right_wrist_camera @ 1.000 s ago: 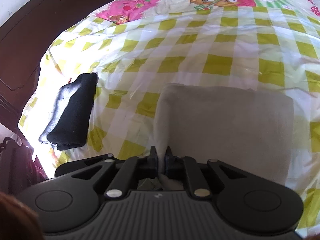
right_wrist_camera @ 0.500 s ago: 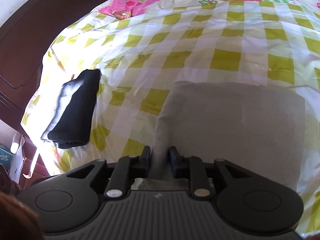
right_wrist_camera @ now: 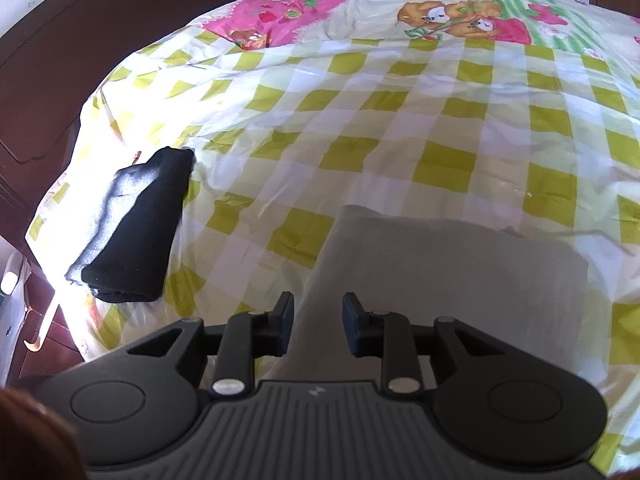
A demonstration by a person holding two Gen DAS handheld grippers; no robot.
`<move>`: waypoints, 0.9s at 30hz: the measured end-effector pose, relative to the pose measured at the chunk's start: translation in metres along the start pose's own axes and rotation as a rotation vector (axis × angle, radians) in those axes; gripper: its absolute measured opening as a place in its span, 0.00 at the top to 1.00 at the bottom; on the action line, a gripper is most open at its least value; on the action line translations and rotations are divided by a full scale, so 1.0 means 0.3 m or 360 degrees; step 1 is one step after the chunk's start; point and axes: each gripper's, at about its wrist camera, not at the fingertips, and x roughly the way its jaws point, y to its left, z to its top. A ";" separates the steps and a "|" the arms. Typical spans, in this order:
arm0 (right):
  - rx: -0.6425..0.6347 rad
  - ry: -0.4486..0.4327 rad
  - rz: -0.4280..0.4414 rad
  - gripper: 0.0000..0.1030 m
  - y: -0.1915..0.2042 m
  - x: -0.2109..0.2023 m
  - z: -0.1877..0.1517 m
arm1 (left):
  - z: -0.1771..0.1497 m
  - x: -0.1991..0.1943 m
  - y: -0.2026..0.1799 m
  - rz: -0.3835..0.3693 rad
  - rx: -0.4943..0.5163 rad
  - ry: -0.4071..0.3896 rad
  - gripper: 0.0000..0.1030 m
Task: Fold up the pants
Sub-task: 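Fold the lifted trouser half over onto the rest with the right gripper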
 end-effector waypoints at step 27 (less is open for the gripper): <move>0.0036 0.0072 -0.0035 0.93 -0.008 0.281 0.048 | 0.045 0.262 0.047 0.0196 -0.0020 0.0167 0.71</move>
